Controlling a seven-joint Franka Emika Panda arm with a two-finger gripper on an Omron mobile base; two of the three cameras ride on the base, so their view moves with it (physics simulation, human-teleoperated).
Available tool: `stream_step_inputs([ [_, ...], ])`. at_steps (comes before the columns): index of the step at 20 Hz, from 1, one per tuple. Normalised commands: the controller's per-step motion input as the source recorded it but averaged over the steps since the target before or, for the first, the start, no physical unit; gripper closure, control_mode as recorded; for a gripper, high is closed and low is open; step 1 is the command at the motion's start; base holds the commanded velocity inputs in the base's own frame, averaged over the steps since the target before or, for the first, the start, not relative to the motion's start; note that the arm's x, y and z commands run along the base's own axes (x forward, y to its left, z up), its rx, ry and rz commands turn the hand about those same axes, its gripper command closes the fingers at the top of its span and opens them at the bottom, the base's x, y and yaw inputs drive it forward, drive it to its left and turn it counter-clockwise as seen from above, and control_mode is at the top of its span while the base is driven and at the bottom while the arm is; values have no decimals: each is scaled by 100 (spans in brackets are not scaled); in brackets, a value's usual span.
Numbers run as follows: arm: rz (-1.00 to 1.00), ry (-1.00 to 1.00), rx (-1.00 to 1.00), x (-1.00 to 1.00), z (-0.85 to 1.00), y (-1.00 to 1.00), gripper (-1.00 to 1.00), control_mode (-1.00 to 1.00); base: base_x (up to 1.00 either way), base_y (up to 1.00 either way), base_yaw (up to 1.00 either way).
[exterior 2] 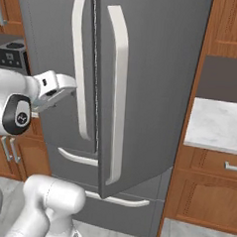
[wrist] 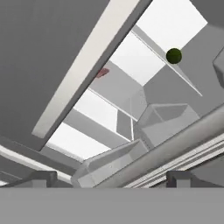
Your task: Gather the lime and eggplant from the fridge and place them on a tray on the dining counter. Then gather the steak and fish from the fridge and place them on the other tray.
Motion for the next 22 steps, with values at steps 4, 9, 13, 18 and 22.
stream_step_inputs([
  [4,0,15,-4,71,-5,-9,-100,-100,0,0,0],
  [9,0,19,-5,57,-12,-35,-100,-100,0,0,0],
  [13,0,16,-6,44,-8,-52,-100,-100,0,0,0],
  [18,0,16,-4,42,-13,-44,-100,-100,0,0,0],
  [22,-2,6,-4,-11,-1,-56,-100,-100,0,0,0],
])
